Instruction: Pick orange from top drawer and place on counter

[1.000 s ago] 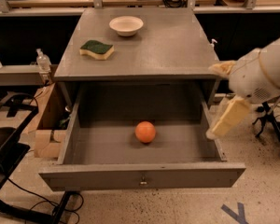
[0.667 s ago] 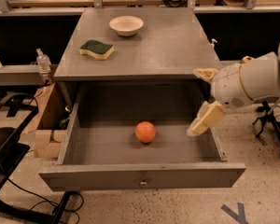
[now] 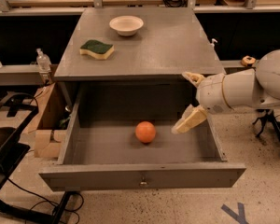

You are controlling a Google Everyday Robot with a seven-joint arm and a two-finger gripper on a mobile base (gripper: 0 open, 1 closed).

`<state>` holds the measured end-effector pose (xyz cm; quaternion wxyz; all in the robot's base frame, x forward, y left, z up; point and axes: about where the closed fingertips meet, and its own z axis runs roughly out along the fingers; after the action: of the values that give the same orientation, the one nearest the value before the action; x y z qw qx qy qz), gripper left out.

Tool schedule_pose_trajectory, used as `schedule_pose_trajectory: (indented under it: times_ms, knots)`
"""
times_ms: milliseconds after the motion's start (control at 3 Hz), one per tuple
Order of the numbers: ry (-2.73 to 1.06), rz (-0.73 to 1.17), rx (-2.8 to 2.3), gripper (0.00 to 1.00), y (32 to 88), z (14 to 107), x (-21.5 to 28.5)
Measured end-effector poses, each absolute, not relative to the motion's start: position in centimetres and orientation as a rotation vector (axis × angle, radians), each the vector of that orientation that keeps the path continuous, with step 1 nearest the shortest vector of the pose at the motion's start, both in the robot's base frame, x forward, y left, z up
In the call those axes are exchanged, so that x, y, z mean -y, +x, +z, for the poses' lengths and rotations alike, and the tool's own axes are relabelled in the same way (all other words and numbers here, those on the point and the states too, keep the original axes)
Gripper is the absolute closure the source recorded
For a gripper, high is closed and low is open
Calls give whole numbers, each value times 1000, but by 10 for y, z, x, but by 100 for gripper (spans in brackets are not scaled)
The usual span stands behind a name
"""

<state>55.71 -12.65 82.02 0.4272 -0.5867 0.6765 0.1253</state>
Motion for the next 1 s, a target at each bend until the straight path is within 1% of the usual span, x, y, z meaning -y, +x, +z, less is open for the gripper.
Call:
schedule_pose_trajectory:
  times_ms: [667, 1000]
  knots:
    - [-1493, 372, -1747, 0, 578, 727, 98]
    - [-1501, 369, -1764, 0, 590, 690, 87]
